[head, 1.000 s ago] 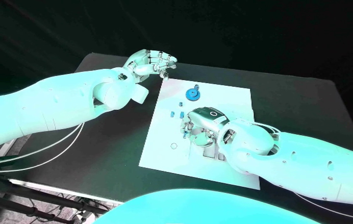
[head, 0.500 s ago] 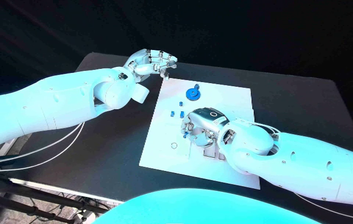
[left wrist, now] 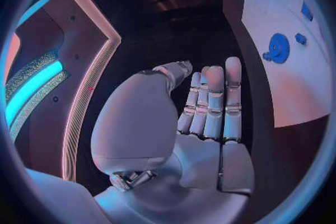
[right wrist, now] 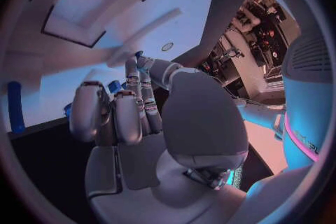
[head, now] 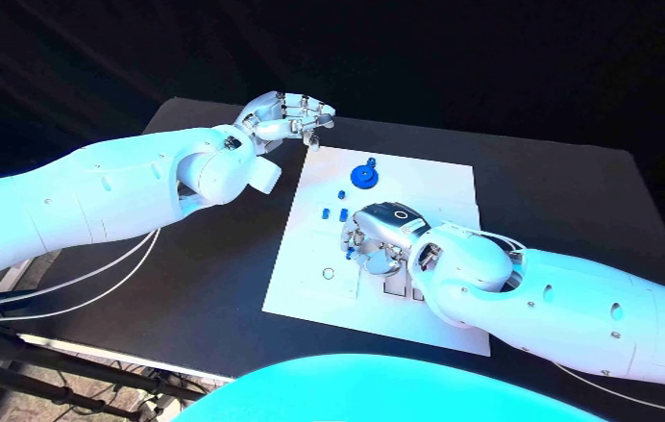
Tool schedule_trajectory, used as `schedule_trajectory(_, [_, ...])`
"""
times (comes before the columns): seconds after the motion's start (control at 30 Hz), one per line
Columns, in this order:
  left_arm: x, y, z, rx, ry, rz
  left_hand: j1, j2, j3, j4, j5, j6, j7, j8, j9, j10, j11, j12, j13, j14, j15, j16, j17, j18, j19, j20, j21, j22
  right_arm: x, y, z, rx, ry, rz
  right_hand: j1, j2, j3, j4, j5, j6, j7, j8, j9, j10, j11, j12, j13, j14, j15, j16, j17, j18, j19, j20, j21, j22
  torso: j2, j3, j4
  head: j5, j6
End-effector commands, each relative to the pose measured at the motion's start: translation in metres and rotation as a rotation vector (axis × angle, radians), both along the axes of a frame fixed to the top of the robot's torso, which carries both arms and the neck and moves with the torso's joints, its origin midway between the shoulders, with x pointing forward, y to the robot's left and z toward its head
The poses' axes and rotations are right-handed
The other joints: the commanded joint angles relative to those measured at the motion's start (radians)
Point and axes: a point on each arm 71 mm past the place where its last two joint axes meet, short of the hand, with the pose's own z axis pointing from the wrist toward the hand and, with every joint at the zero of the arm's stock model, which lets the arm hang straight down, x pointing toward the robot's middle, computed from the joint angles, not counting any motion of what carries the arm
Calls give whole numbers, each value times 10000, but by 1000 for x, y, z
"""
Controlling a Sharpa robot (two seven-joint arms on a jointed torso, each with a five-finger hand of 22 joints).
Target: Assemble the parts on the task board
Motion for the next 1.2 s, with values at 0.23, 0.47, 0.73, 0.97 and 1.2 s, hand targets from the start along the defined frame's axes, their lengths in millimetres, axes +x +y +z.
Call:
schedule_trajectory(0.23, [-1,-2,1,-54,-69,-254,39,-81,-50,6,16,-77,25,72,-9,-55,4,50,-17,-85,17,29,17,146,25,10,-68,-18,-5,3,-7,-484,70,229,-28,74,80,-7,4,35,19,17,27,276,-247,-1,9,470,-33,10,-5,-69,95,2,36,1275,-2,-4,0,11,30])
schedule_trajectory(0.47, [-1,-3,2,22,-156,-341,29,-101,-70,12,-1,-82,26,80,-10,-59,5,62,-19,-91,21,29,19,146,21,13,-77,-24,-6,4,-9,-516,348,293,-83,45,64,-23,-28,-11,38,4,48,227,-228,-57,8,469,-18,24,-10,-64,78,12,10,1276,-9,-8,9,6,20])
schedule_trajectory(0.73, [-1,-3,2,56,-200,-326,42,-106,-72,3,-6,-83,23,85,-9,-60,3,68,-20,-94,19,29,20,147,21,14,-80,-26,-6,2,-9,-457,476,265,-208,-42,-77,-47,-66,-60,59,-1,95,158,-200,-143,19,461,10,34,-47,-53,41,38,-51,1271,-3,-10,-3,3,10])
schedule_trajectory(0.97, [-1,-2,2,66,-199,-303,42,-109,-79,4,-11,-84,24,90,-9,-61,4,75,-21,-96,19,29,21,148,21,15,-83,-29,-2,-3,-8,-190,487,-153,-814,-482,-534,244,-21,-969,375,-630,-98,-547,113,-657,-108,409,266,38,-184,9,-153,219,-472,1142,-3,1,0,4,14])
schedule_trajectory(1.2, [-1,-1,2,75,-190,-273,42,-109,-79,4,-11,-84,24,90,-9,-61,4,75,-21,-96,19,29,21,148,21,15,-83,-29,-3,-8,-3,162,359,-372,-860,-820,-790,317,-17,-1333,369,-972,-212,-1102,231,-891,-226,271,376,-178,-570,140,-419,368,-1113,893,-6,3,-2,-10,45])
